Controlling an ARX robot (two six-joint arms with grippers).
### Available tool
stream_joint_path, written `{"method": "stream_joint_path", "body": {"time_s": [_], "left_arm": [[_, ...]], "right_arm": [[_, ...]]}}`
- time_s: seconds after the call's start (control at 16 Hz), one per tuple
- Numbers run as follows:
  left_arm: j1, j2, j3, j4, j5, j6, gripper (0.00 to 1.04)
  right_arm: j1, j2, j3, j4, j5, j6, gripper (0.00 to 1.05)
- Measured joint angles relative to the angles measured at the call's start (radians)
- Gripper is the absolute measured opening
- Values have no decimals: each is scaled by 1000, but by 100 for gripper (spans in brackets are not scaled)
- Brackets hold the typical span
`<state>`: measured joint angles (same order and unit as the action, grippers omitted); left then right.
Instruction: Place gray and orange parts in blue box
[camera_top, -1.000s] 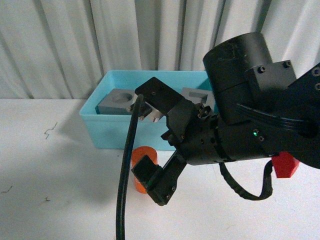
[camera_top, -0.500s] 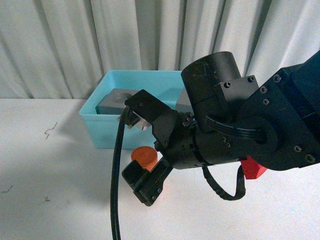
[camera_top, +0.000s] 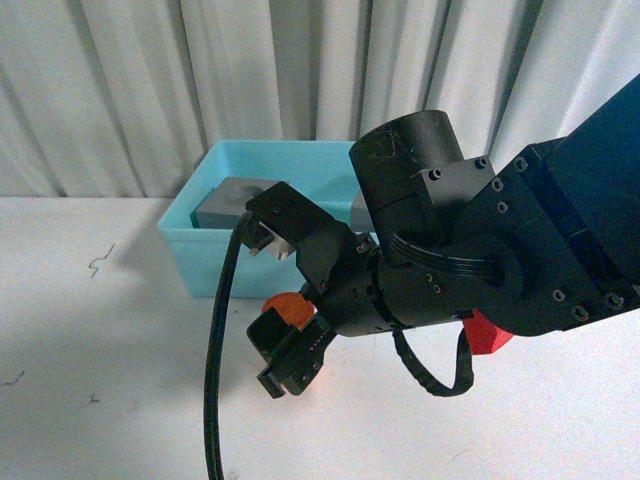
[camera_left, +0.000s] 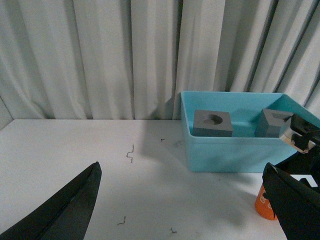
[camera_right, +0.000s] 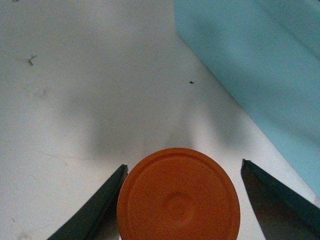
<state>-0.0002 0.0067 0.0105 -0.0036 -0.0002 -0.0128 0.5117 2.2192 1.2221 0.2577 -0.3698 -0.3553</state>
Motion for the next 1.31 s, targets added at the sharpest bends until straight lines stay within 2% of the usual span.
{"method": "stream_joint_path", "body": {"time_s": [0.12, 0.19, 0.31, 0.44, 0.56, 0.62, 0.75, 0.81, 1.06, 1.31], "left_arm": [[0, 0, 0, 0, 0, 0, 98], [0, 0, 0, 0, 0, 0, 98], [0, 0, 0, 0, 0, 0, 98], [0, 0, 0, 0, 0, 0, 98], [0, 0, 0, 0, 0, 0, 98], [0, 0, 0, 0, 0, 0, 98], [0, 0, 0, 0, 0, 0, 98], [0, 0, 0, 0, 0, 0, 98], [0, 0, 0, 0, 0, 0, 98], [0, 0, 0, 0, 0, 0, 98]], "right_arm": [[-1, 0, 0, 18, 0, 14, 54], [-1, -5, -8, 44, 4, 23, 48], [-1, -85, -108, 140, 33, 48, 48], [-9, -286, -247, 268, 69, 165, 48], [-58, -548, -355, 319, 126, 274, 48], [-119, -640, -368, 332, 171, 299, 48], [-231, -597, -290, 380, 221, 344, 48], [-245, -531, -229, 376, 228, 368, 48], [-169, -266, 110, 277, 249, 420, 47], [-114, -35, 259, 170, 284, 472, 47]]}}
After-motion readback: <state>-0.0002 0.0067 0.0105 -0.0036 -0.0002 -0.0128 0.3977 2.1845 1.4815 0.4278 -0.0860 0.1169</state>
